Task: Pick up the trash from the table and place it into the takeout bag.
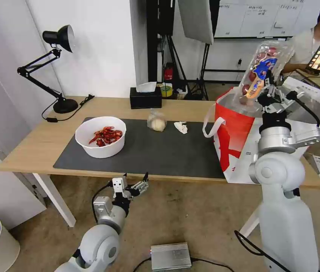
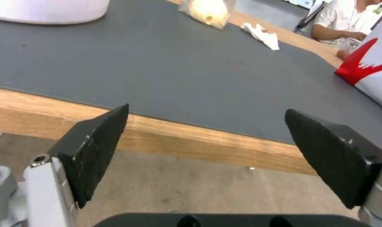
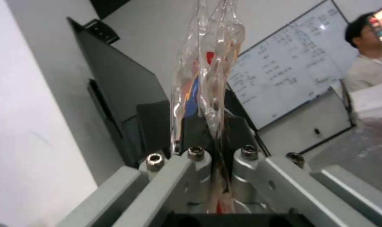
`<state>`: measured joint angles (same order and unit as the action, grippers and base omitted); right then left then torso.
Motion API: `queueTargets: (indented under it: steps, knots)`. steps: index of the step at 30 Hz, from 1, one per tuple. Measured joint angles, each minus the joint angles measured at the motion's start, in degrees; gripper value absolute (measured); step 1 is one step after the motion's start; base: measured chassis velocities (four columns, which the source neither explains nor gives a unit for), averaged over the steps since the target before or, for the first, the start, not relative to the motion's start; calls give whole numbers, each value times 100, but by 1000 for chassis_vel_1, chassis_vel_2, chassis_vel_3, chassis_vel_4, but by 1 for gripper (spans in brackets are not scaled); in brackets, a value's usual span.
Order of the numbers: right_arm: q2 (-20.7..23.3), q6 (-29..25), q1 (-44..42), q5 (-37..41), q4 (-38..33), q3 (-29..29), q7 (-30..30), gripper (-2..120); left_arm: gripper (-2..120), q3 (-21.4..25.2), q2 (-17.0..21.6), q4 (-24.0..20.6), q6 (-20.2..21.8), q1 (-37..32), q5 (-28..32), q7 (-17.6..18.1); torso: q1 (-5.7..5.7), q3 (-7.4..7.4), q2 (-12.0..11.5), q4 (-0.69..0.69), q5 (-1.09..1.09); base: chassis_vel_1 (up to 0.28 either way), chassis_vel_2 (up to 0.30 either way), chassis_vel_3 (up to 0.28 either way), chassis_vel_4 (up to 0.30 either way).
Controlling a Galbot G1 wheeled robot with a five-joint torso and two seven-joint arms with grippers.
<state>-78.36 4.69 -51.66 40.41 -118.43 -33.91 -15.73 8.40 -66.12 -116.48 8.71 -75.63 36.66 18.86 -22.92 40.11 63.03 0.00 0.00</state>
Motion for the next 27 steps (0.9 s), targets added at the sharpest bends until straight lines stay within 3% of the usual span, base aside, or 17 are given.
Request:
queueTargets:
  steps: [10,26,27]
  knots:
    - [-99,25,-71,225,67,-36,-461,1,100,7,0,0,-20,-19,-3,0,0,1,0,0,0,0,0,0,0]
    - [-84,63,-109,324,-7,-52,-432,1,100,-10,-24,14,-20,-34,-15,1,0,0,0,0,0,0,0,0,0]
    - [-91,61,-112,330,-20,-49,-423,6,100,-7,-22,14,-20,-37,-15,2,0,0,0,0,0,0,0,0,0]
